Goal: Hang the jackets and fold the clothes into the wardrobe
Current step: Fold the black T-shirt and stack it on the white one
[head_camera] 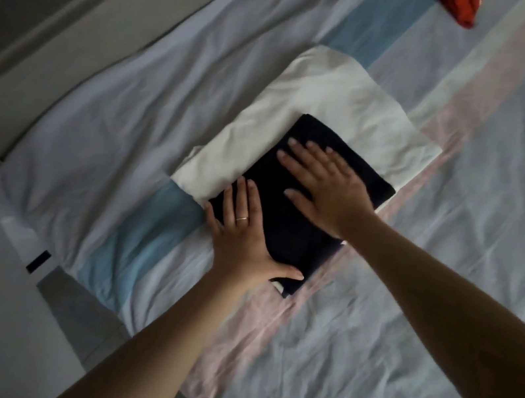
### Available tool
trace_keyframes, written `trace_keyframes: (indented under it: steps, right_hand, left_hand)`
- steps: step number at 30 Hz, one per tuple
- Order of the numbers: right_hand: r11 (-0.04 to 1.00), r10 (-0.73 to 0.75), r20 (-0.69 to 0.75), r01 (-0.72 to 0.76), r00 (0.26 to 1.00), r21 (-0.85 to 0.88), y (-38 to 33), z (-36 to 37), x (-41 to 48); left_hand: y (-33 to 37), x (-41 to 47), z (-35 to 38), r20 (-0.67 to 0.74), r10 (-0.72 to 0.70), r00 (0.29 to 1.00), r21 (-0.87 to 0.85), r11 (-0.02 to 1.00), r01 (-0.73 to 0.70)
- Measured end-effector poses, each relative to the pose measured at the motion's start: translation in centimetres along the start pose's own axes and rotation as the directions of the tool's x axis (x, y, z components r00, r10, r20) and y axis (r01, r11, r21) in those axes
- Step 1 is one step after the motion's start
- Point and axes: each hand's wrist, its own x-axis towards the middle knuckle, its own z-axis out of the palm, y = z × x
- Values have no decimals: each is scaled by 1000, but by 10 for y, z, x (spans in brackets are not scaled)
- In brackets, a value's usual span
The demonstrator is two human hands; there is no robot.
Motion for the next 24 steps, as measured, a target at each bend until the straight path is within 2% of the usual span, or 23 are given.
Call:
trace_keyframes:
  steps: [3, 5, 7, 8, 9, 11, 12, 13, 14, 15, 17, 20, 22, 24]
  right_hand:
    - [982, 191, 99, -191, 977, -11, 18, 0, 13]
    - [924, 378, 127, -382, 917, 6, 18, 1, 17]
    - [866, 497, 74, -499, 865, 19, 12, -5, 20]
    - [886, 463, -8, -463, 886, -1, 4, -9, 21]
    - [930, 364, -90, -366, 927, -11, -9, -18, 21]
    - [999, 7, -130, -12, 992, -38, -27, -22, 13]
    - [985, -167, -75, 164, 983, -53, -30, -18, 6]
    - [963, -262, 10, 263, 965, -62, -29, -14, -3]
    - [963, -257, 68, 262, 964, -70, -20, -10, -12]
    - [982, -166, 76, 172, 983, -77, -6, -3, -18]
    - [988, 149, 123, -144, 981, -55, 23, -3, -27]
    - [895, 443, 222, -445, 869, -43, 45, -9, -34]
    - [848, 530, 210, -520, 822, -105, 40, -13, -40]
    - [874, 482, 52, -476, 875, -93, 23, -21, -38]
  left_hand:
    - [2, 3, 3, 10, -26, 1000, -3, 1000, 26]
    - [2, 1, 3, 24, -29, 999, -9, 1000, 30]
    - [3, 0, 0, 27, -26, 999, -20, 999, 26]
    - [4, 0, 0, 37, -24, 999, -29, 999, 25]
    - [4, 1, -3, 44, -25, 999, -33, 999, 27]
    - [4, 2, -5, 52, -27, 998, -23, 999, 29]
    - [4, 2, -7, 57, -28, 998, -19, 999, 30]
    - [5, 2, -8, 62, -29, 998, -20, 999, 31]
    - [7, 2, -8, 70, -28, 997, -19, 999, 29]
    - [7, 2, -9, 81, -30, 996, -16, 999, 31]
    - [7, 2, -10, 98, -40, 994, -7, 999, 41]
    - [6, 0, -9, 109, -33, 993, 4, 999, 33]
    - [6, -1, -8, 125, -25, 992, -7, 1000, 26]
    - [4, 2, -10, 113, -23, 993, 3, 1000, 23]
